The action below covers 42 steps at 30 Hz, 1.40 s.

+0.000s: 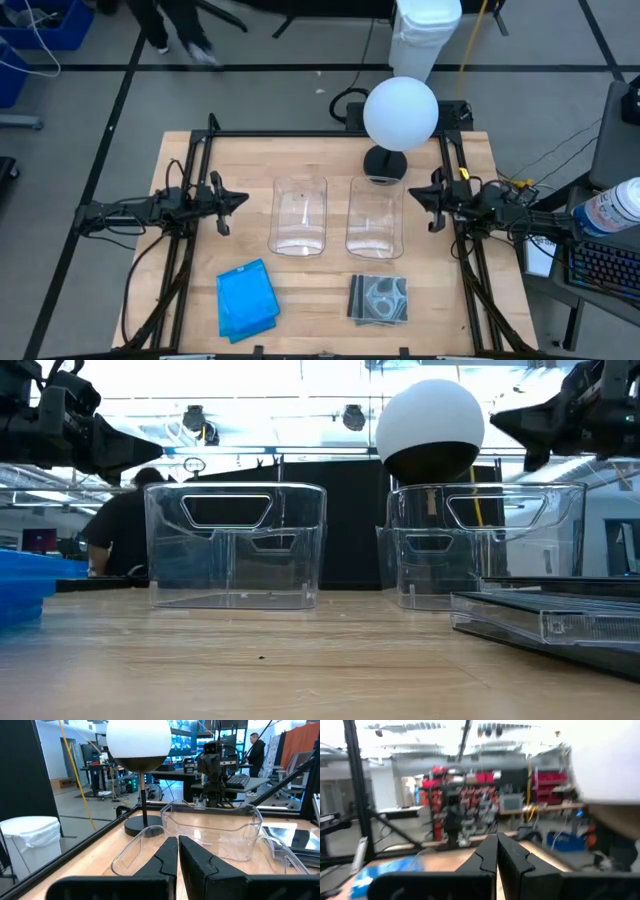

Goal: Pick & place jewel cases by type
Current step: Put the black cd case into the right transparent bin

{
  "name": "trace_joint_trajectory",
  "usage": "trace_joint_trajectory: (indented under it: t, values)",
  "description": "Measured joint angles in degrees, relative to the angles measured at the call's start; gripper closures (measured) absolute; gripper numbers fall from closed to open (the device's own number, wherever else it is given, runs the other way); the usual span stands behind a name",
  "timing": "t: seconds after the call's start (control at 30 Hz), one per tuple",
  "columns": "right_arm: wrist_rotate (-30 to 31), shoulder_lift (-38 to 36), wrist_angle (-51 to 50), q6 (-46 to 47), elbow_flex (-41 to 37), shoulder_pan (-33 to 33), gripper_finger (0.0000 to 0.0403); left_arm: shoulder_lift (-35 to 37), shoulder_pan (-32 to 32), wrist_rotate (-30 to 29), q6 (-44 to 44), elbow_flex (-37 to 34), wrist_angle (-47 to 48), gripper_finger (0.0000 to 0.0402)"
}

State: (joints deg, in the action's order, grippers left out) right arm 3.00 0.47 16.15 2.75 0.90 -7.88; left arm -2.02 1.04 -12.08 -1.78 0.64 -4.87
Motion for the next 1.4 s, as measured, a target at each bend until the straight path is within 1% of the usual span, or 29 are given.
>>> trace_joint_trajectory:
  t: [0.07,0.13,0.2,0.27,0.4,0.53,0.63,0.7,0.83,0.97,1.07,1.23,1.3,1.4]
  values:
    - [-0.06,0.24,0.51,-0.88,1.39,0.30,0.0402,0.00,-0.02,0.00,0.02,0.00,0.02,0.0376]
    - [-0.05,1.48,-2.71,-1.93,3.38,1.50,0.0398,0.00,-0.02,0.00,0.07,0.00,0.00,0.0376]
    - [0.18,3.83,-7.04,-2.69,5.67,3.49,0.0389,0.00,-0.01,0.00,0.55,0.00,-0.02,0.0376]
    - [0.69,6.87,-8.25,-3.33,8.80,5.93,0.0375,0.00,0.00,0.00,1.53,0.00,-0.02,0.0376]
    - [6.40,14.74,-15.75,-4.68,15.30,12.64,0.0341,0.00,0.00,-0.02,4.04,0.00,0.07,0.0376]
    - [13.21,23.38,-20.97,-6.17,24.10,20.83,0.0308,0.00,0.00,-0.01,4.30,0.00,0.20,0.0376]
    - [15.78,31.29,-26.61,-6.33,31.99,27.55,0.0294,0.00,0.00,-0.01,4.76,0.00,0.27,0.0376]
    - [18.67,37.24,-30.31,-5.27,37.27,32.76,0.0292,0.00,-0.02,0.00,5.42,0.00,0.31,0.0376]
    - [30.20,50.86,-36.90,-3.55,47.46,43.84,0.0300,0.00,-0.02,-0.02,5.47,0.00,0.31,0.0376]
    - [42.69,64.68,-45.38,-2.59,58.08,52.95,0.0307,0.00,-0.02,-0.19,5.29,0.00,0.29,0.0376]
    - [51.14,73.84,-48.00,-2.11,65.70,59.05,0.0314,0.00,-0.02,-0.90,5.33,0.00,0.24,0.0376]
    - [64.47,87.98,-48.57,-6.72,75.80,66.66,0.0335,0.00,0.00,-1.54,5.55,0.00,-0.01,0.0376]
    - [68.51,92.40,-48.49,-8.29,78.54,68.70,0.0344,0.00,-0.02,-1.55,5.57,0.00,-0.06,0.0376]
    - [70.79,97.63,-46.80,-9.18,80.66,70.80,0.0354,0.00,0.00,-1.55,5.59,0.00,-0.06,0.0376]
